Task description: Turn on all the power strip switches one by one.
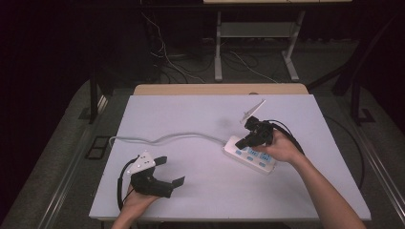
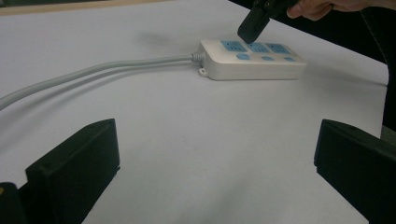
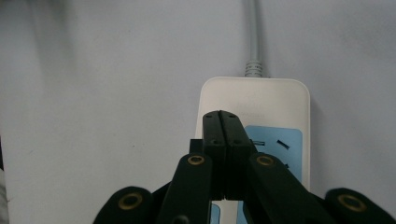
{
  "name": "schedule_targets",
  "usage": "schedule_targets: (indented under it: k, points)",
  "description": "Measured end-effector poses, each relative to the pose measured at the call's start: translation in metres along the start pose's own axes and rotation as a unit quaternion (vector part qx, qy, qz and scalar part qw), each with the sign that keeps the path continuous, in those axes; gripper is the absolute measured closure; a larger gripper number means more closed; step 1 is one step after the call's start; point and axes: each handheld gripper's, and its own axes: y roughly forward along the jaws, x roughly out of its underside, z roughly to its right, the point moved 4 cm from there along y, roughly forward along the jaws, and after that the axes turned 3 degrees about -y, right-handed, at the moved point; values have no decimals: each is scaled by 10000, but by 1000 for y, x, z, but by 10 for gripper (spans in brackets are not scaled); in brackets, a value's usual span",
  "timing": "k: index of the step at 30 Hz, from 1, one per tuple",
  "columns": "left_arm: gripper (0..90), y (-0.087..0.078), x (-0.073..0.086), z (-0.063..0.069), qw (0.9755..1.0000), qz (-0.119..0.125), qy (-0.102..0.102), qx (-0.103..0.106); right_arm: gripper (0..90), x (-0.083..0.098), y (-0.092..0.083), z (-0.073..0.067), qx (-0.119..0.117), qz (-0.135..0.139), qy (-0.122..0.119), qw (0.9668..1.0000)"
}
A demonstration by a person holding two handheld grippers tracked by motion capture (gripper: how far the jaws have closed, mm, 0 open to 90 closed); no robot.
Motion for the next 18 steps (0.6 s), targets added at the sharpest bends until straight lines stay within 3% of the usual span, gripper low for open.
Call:
schedule_targets:
  k: [18]
  points:
    - [0, -1, 0, 0, 10000, -4, 5, -13, 897, 3, 15, 1, -96, -140, 31, 9999]
